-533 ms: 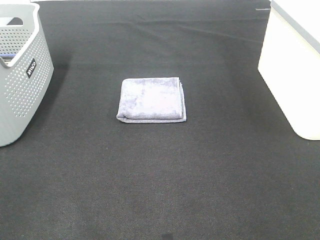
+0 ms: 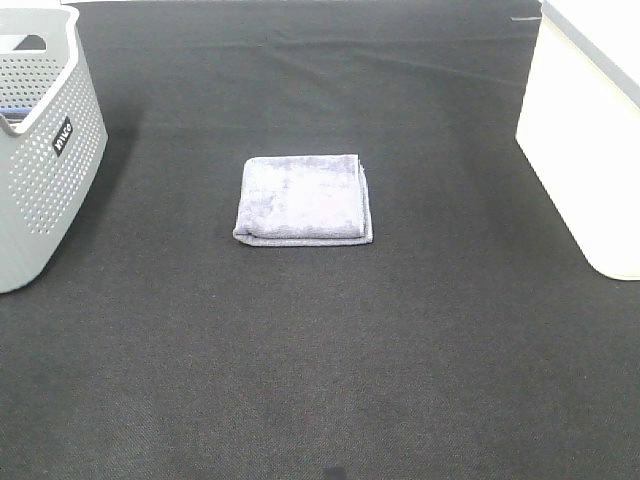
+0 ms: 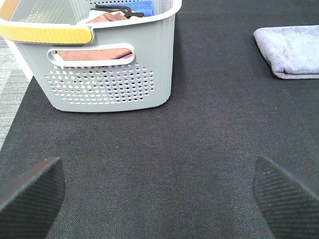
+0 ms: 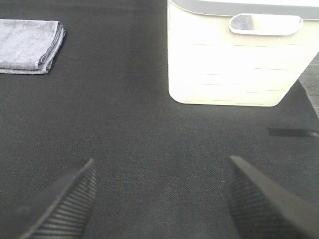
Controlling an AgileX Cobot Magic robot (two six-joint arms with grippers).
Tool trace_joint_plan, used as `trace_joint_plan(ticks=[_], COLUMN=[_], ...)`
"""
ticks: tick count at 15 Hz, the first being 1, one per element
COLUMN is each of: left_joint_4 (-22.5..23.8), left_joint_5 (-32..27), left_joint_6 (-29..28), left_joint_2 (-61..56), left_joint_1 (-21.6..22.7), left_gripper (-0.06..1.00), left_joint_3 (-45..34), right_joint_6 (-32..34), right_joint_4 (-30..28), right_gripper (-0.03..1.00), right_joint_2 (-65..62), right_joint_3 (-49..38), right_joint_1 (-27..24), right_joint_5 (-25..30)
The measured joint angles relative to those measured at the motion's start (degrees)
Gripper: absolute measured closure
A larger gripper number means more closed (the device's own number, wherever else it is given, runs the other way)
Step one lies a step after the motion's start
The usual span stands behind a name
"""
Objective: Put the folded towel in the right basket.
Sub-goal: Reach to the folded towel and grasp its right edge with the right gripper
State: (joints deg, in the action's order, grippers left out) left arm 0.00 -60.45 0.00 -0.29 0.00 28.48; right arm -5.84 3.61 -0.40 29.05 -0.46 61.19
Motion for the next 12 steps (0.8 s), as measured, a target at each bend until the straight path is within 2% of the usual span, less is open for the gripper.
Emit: trace_joint_plan(ticks=[12], left_joint_4=[0.0], left_joint_5=[0.0], left_joint_6=[0.0], left_joint_2=[0.0], left_joint_1=[0.0], left_gripper=[-0.03], left_joint_3=[0.0], right_joint_6=[0.0], right_joint_4=[0.0], right_gripper=[0.28], right_joint_2=[0.0], right_joint_3=[0.0], right_joint_1=[0.0], right_joint_5=[0.0])
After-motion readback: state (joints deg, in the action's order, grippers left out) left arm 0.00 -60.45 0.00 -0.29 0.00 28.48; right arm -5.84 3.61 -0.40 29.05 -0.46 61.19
